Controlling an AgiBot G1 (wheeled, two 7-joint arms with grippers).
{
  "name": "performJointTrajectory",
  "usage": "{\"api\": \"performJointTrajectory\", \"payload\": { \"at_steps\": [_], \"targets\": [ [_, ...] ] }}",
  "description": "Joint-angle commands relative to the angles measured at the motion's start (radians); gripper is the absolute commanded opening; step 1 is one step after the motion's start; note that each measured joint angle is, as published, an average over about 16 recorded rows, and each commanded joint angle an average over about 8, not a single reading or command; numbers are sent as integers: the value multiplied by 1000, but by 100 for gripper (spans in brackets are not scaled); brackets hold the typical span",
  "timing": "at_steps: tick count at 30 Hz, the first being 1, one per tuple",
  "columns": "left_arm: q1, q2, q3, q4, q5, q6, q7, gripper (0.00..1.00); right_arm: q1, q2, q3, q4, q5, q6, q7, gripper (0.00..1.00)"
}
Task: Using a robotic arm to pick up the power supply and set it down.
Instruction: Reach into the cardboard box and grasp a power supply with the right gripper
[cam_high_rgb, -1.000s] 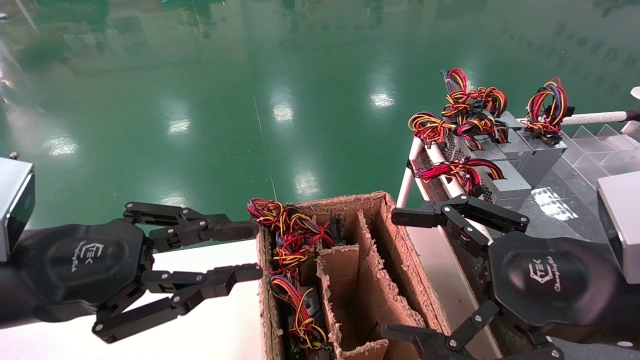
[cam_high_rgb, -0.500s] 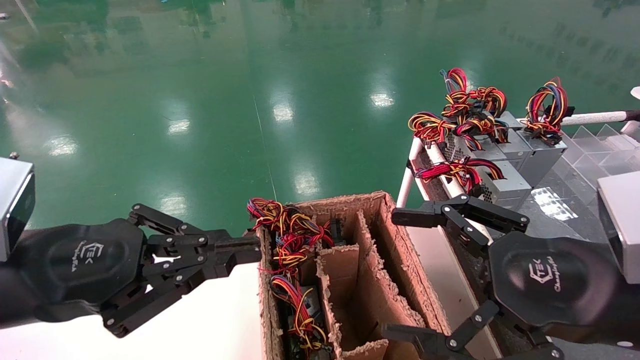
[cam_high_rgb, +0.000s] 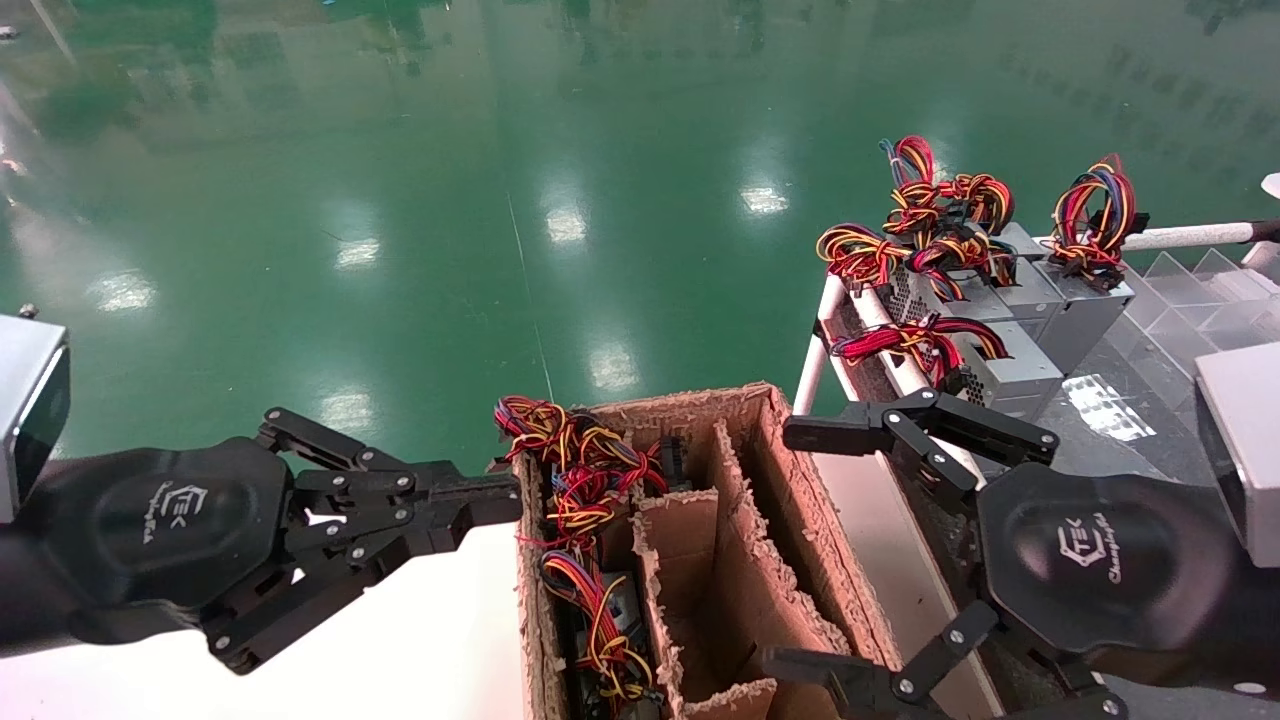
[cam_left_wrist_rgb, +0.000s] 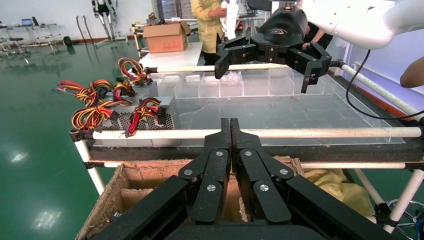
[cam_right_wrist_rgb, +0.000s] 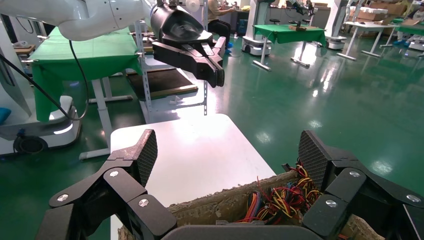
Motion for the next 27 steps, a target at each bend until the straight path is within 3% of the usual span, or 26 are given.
{"api": "performJointTrajectory", "payload": {
  "at_steps": [1, 17, 27],
  "targets": [
    [0, 0, 0, 0, 0, 0, 0, 100, 0, 0, 0, 0, 0, 0, 0, 100],
    [0, 0, 0, 0, 0, 0, 0, 100, 2, 0, -9, -4, -17, 8, 11, 100],
    [0, 0, 0, 0, 0, 0, 0, 100, 75, -53, -128, -11, -228, 91, 157, 100]
  ]
}}
